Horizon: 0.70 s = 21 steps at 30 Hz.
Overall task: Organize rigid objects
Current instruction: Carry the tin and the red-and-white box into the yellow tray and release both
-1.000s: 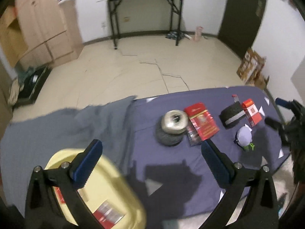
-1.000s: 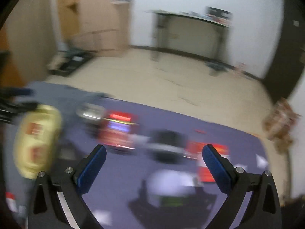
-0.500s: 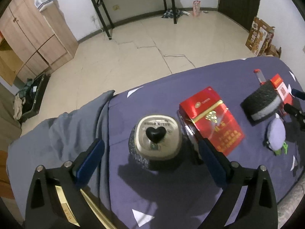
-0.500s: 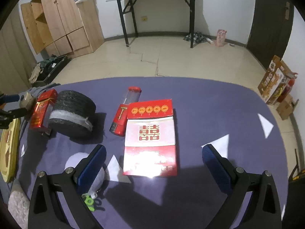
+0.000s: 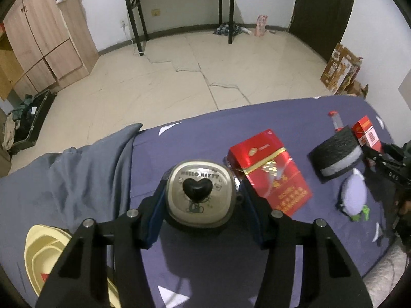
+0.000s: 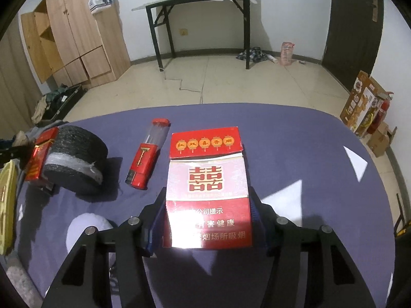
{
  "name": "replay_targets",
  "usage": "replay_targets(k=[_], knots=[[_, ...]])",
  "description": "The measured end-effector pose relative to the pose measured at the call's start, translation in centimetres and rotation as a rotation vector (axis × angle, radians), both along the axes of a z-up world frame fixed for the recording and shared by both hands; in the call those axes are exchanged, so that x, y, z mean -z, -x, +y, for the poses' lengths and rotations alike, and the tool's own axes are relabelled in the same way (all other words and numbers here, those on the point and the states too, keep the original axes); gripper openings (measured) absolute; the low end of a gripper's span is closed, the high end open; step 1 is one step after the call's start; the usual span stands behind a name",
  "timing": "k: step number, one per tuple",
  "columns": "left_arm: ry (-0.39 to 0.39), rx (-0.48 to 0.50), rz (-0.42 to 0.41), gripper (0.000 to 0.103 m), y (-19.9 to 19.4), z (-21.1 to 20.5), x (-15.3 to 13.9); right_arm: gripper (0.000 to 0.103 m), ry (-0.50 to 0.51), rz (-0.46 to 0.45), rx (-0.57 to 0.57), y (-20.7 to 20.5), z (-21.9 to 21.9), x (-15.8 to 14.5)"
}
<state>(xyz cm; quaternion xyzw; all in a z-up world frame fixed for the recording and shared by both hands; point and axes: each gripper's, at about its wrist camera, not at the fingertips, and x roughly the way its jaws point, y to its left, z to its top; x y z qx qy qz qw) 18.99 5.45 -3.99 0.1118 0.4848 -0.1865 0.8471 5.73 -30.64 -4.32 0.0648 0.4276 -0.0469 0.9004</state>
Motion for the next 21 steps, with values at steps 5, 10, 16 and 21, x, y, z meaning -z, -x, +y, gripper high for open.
replay_targets(k=[5, 10, 16, 21], knots=[[0.031, -0.012, -0.019, 0.056, 0.7, 0.9, -3.3, 0.056, -0.025, -0.025, 0.012, 2.4, -1.1, -1.7], [0.109, -0.096, -0.053, 0.056, 2.6, 5.9, -7.7, 0.056, -0.039, -0.115, -0.026, 5.6, 0.3, -7.0], [0.080, -0.243, -0.083, 0.056, 7.1, 17.1, -10.2, 0.056, -0.054, -0.183, -0.320, 6.5, 11.6, -13.3], [-0.037, -0.344, -0.022, 0.056, 10.8, 24.3, -5.8, 0.056, -0.125, -0.108, -0.620, 4.9, 25.9, -13.4]])
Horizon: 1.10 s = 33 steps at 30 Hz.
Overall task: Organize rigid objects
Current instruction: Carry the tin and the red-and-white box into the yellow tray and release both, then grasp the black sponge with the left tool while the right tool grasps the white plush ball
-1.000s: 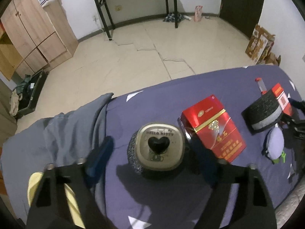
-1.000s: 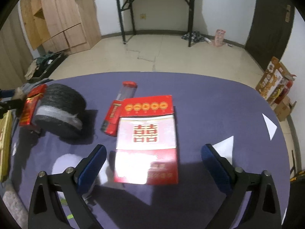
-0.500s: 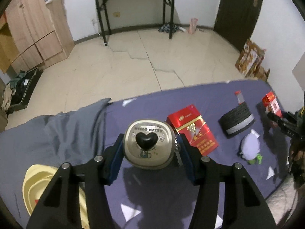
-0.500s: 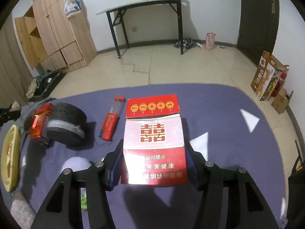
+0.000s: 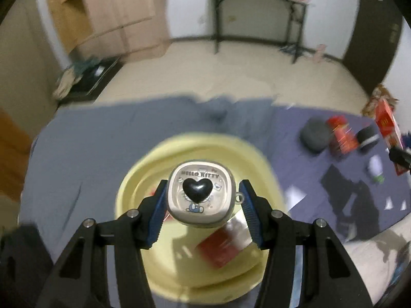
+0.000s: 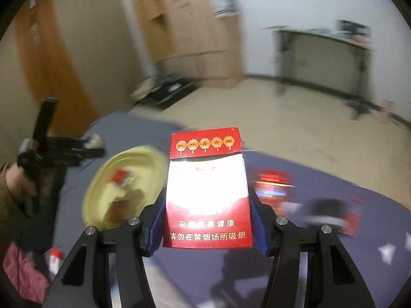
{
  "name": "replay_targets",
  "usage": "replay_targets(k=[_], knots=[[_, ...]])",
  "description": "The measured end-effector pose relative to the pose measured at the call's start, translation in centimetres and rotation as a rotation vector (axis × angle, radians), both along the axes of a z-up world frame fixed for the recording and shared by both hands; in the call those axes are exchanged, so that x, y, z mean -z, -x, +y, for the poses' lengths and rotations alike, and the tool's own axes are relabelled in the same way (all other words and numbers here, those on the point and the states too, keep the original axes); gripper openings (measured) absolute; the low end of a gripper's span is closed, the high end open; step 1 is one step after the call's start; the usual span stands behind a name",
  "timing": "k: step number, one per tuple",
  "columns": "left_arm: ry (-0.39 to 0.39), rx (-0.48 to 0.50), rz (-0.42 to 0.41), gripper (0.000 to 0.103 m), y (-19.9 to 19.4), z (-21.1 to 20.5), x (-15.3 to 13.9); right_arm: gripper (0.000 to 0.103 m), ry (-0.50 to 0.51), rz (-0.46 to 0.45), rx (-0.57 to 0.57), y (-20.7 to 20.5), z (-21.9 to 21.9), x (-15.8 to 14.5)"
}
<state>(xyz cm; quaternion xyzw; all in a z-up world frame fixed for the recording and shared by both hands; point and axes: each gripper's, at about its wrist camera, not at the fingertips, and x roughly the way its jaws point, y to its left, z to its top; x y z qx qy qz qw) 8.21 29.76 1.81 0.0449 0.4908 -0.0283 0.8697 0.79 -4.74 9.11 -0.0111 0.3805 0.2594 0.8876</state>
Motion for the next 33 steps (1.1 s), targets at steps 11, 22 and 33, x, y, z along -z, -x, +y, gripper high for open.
replay_targets(k=[11, 22, 33], knots=[[0.005, -0.052, 0.200, 0.056, 0.6, 4.9, 12.0, 0.056, 0.246, 0.144, -0.275, -5.8, 19.4, 10.5], [0.049, -0.058, 0.202, 0.058, -0.6, 4.5, 12.7, 0.058, 0.376, 0.155, -0.272, -7.7, 25.0, 14.3], [0.128, -0.001, 0.088, 0.103, -1.7, -1.8, 4.4, 0.103, 0.137, 0.054, 0.030, -4.5, 8.2, 4.4]])
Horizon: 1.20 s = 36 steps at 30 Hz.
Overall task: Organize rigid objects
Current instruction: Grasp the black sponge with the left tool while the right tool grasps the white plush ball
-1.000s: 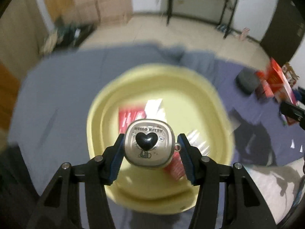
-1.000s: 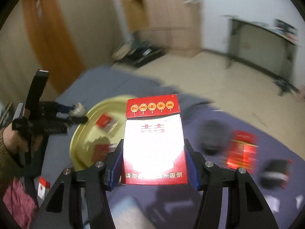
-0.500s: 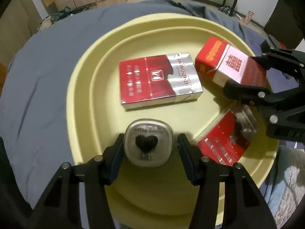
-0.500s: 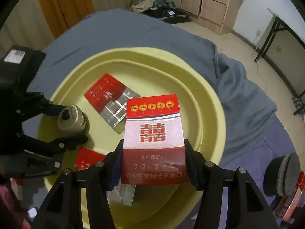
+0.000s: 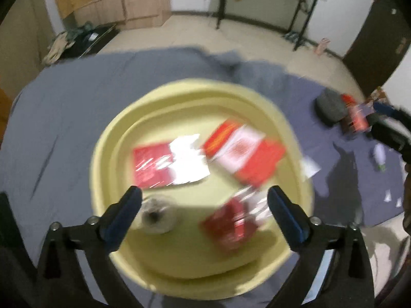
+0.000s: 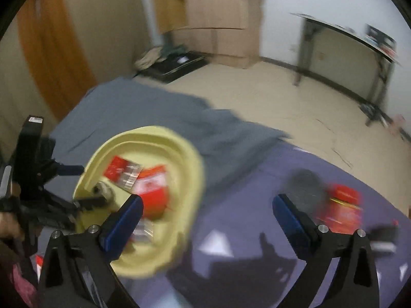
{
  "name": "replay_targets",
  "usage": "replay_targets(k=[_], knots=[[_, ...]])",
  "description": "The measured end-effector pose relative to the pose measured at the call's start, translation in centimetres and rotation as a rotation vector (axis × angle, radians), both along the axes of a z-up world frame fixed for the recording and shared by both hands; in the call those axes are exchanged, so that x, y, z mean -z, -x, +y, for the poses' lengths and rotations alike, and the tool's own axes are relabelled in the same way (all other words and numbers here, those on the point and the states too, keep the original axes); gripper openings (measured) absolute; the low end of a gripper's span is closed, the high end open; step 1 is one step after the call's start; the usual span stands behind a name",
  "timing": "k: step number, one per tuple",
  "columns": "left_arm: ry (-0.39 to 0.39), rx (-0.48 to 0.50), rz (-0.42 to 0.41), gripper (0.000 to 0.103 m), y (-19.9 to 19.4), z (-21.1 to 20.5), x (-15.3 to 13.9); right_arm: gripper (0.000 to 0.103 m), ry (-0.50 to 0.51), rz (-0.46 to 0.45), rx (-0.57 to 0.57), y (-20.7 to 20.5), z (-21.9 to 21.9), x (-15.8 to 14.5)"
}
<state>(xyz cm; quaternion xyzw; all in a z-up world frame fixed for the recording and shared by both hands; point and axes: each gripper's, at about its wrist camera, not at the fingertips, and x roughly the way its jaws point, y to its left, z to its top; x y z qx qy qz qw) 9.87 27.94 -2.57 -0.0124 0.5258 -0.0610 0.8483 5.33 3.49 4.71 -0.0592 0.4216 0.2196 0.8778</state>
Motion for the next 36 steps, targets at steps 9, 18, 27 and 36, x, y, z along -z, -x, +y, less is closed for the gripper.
replay_targets(k=[9, 18, 27, 36], knots=[[0.007, 0.108, -0.009, 0.103, -5.1, -13.8, -1.9, 0.103, 0.088, 0.079, 0.308, 4.6, -23.8, 3.1], [-0.038, 0.090, 0.068, 0.103, -11.2, -20.5, 2.7, 0.103, 0.038, 0.087, 0.254, 3.1, -26.0, 9.3], [0.011, 0.115, 0.053, 0.085, -13.4, -22.5, 5.0, 0.094, 0.112, 0.022, 0.195, 1.4, -24.8, 13.6], [0.114, 0.090, 0.040, 0.074, -12.7, -21.1, 3.2, 0.056, 0.153, -0.020, 0.178, 1.6, -23.6, 13.8]])
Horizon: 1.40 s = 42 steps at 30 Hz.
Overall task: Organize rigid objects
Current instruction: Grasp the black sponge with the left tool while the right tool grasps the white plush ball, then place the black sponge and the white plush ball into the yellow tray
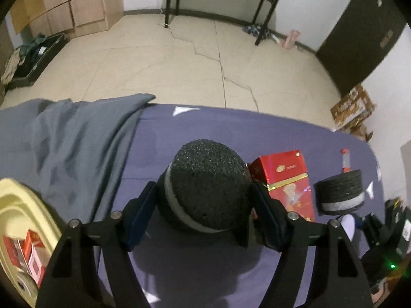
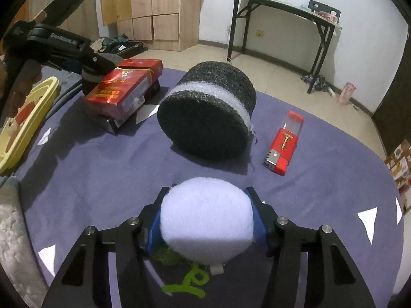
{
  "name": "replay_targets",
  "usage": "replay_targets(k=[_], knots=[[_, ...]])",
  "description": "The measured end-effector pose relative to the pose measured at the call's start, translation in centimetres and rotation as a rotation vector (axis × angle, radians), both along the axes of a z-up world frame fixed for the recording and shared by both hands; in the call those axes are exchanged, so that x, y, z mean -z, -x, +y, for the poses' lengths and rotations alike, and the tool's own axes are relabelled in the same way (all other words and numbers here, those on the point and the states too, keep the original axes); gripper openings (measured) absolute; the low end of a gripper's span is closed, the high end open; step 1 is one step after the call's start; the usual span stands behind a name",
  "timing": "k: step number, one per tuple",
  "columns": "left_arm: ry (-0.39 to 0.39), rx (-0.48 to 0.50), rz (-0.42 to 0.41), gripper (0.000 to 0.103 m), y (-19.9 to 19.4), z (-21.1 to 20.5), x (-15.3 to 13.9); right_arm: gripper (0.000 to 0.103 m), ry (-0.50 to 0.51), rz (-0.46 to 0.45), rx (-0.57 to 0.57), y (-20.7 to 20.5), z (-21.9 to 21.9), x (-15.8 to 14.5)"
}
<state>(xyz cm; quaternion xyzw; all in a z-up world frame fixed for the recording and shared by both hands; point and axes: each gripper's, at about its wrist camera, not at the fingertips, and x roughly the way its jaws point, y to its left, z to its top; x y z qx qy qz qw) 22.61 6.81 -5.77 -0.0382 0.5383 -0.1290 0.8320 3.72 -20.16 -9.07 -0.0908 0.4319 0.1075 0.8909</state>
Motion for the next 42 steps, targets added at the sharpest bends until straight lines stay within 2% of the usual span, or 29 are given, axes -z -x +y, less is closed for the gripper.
replay_targets(k=[4, 7, 11, 13, 15, 18, 22, 25, 27, 34, 37, 38, 40, 41, 42], knots=[[0.013, -0.003, -0.052, 0.074, 2.3, 3.3, -3.5, 0.056, -0.071, -0.026, 0.001, 1.0, -0.5, -3.2], [-0.003, -0.048, -0.110, 0.074, 5.1, 9.1, -7.8, 0.056, -0.116, -0.047, -0.049, 1.5, 0.4, -7.3], [-0.065, -0.125, -0.157, 0.074, 8.4, 17.4, -11.8, 0.056, -0.114, -0.071, -0.174, 1.1, 5.7, -12.3], [-0.097, -0.165, -0.166, 0.074, 9.7, 21.0, -12.6, 0.056, -0.131, -0.070, -0.250, 0.6, 10.1, -14.1], [-0.112, -0.221, -0.160, 0.074, 10.9, 24.6, -12.1, 0.056, -0.125, -0.068, -0.329, 0.7, 14.9, -15.0], [-0.074, -0.290, -0.105, 0.074, 11.7, 28.7, -9.2, 0.056, -0.127, -0.029, -0.426, 0.9, 21.2, -14.1], [-0.051, -0.322, -0.055, 0.074, 11.5, 30.2, -4.9, 0.056, -0.113, 0.085, -0.524, 1.5, 28.9, -9.7], [0.008, -0.349, -0.046, 0.074, 10.7, 30.7, -2.5, 0.056, -0.083, 0.150, -0.538, 1.4, 33.1, -5.9], [0.033, -0.357, -0.049, 0.075, 10.1, 30.7, -1.3, 0.056, -0.073, 0.168, -0.503, 0.7, 35.3, -4.5], [0.033, -0.314, -0.058, 0.076, 9.5, 31.1, 0.1, 0.056, -0.045, 0.128, -0.395, 0.0, 38.6, -1.3], [0.056, -0.317, -0.046, 0.078, 9.4, 31.7, 0.3, 0.057, -0.041, 0.142, -0.399, 1.2, 40.5, 0.0], [0.062, -0.314, -0.038, 0.082, 9.4, 31.7, 0.4, 0.058, -0.037, 0.132, -0.401, 1.7, 40.3, -0.1], [0.045, -0.310, -0.020, 0.088, 9.4, 31.6, 0.4, 0.064, -0.033, 0.127, -0.403, 1.8, 40.6, -0.2], [0.032, -0.309, -0.017, 0.092, 9.6, 31.6, 0.1, 0.070, -0.043, 0.126, -0.405, 1.9, 40.5, -0.4], [0.049, -0.303, -0.033, 0.099, 10.0, 31.6, -0.7, 0.089, -0.063, 0.121, -0.409, 2.1, 40.3, -1.2]])
